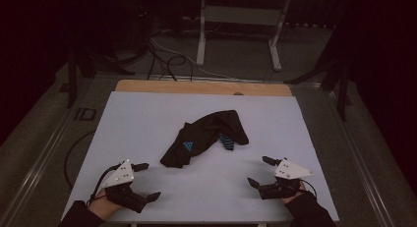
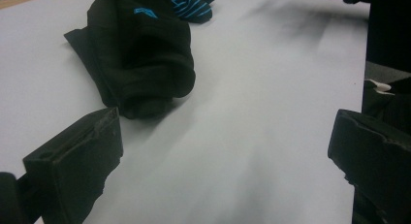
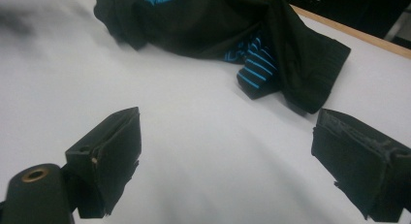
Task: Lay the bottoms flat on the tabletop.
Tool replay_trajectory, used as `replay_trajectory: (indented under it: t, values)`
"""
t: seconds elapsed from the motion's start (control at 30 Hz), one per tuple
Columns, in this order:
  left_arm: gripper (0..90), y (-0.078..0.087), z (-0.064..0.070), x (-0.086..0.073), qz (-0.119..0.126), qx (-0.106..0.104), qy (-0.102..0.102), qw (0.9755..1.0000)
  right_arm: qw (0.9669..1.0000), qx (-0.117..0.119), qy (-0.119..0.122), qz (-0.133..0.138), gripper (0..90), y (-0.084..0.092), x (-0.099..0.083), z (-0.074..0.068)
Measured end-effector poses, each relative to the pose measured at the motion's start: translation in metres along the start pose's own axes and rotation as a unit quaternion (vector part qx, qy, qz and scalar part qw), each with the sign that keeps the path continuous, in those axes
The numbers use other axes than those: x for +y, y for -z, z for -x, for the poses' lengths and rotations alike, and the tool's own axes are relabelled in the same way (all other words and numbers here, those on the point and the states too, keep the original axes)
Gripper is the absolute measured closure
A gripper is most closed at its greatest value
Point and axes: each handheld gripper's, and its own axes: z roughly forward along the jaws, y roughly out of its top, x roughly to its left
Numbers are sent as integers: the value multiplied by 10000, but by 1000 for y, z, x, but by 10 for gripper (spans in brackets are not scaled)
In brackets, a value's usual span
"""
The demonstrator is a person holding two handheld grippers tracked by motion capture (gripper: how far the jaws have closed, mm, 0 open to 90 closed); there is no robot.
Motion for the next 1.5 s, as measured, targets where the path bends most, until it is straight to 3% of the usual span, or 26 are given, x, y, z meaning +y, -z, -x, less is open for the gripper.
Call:
replay_trajectory:
  t: [0.37,0.5,0.8,1.0,1.03,1.07,1.27,1.4,1.43,1.5]
  values:
    - [3,-4,2,1,-55,-234,-2,9997,9994,199,-56,-279,109,-1,-2,-1]
    - [3,-3,4,5,-33,-291,-17,9996,9997,162,-45,-198,111,2,3,-4]
    - [4,-2,8,19,-33,-468,-153,9988,9992,390,-89,-52,110,15,25,-7]
    - [3,3,4,40,96,-580,-262,9979,9995,257,69,142,110,29,56,2]
    - [4,3,4,40,96,-580,-262,9979,9995,257,69,142,110,29,56,2]
    - [4,4,3,44,134,-593,-269,9978,9994,243,222,117,110,30,61,4]
    - [4,8,-1,64,222,-568,-431,9972,9986,279,308,322,110,25,86,12]
    - [3,9,-3,72,255,-549,-453,9971,9987,145,298,383,111,20,95,15]
    - [4,9,-5,77,314,-554,-449,9970,9989,-64,280,365,125,16,100,16]
    - [3,7,-7,82,351,-576,-443,9967,9986,-146,285,424,125,11,104,17]
